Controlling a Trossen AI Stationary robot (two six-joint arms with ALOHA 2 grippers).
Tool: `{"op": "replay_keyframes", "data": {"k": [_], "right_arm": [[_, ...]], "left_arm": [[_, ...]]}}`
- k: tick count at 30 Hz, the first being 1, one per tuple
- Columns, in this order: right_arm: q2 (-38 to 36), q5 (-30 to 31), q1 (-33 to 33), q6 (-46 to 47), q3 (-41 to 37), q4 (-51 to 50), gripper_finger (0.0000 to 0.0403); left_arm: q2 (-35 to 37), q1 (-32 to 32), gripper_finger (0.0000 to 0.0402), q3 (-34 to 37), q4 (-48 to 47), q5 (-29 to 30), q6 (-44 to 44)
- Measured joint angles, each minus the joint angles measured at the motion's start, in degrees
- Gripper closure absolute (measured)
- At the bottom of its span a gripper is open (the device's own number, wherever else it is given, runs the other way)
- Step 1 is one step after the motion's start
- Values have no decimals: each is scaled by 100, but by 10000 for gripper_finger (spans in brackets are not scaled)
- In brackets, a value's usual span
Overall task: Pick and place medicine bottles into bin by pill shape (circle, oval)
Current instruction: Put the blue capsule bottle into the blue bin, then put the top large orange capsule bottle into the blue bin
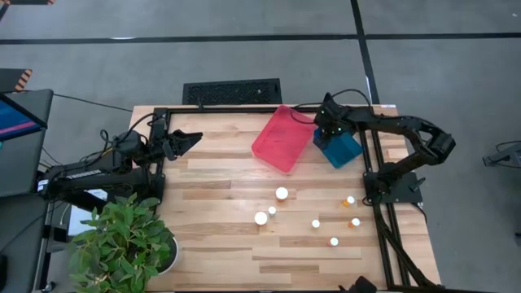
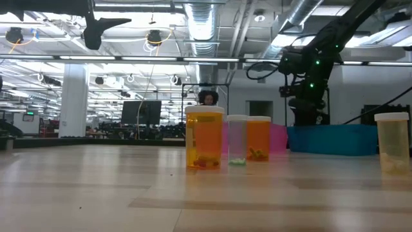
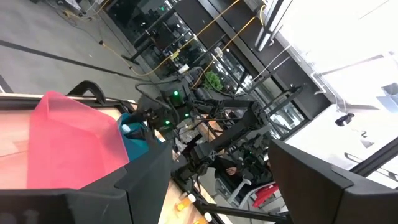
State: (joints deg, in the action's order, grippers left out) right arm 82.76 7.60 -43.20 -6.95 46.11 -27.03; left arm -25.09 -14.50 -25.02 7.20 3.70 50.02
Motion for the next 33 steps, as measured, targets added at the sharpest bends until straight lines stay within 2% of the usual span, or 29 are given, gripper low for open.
{"op": "replay_keyframes", "data": {"k": [5, 10, 18, 22, 26, 29, 33], "right_arm": [[0, -1, 0, -44, 415, -448, 142], [-125, -17, 45, -187, 978, -1573, 142], [-1097, -115, 430, 92, 1702, -2906, 142], [-1753, -489, 1001, 684, 1742, -3011, 142], [-2198, -530, 1891, 1300, 1742, -3055, 142], [-2233, -507, 2721, 1690, 1742, -2859, 143], [-1884, -295, 3639, 1896, 1742, -2448, 143]], "left_arm": [[1, 0, 143, 0, 1, 0, 0], [1, 0, 143, 0, 2, -2, -2], [-1, 0, 143, 0, 9, -4, -26], [-1, 1, 143, 2, 9, -4, -28], [1, 2, 143, 2, 9, -49, -137], [1, 0, 143, 2, 9, -86, -230], [-1, 2, 143, 2, 9, -88, -276]]}}
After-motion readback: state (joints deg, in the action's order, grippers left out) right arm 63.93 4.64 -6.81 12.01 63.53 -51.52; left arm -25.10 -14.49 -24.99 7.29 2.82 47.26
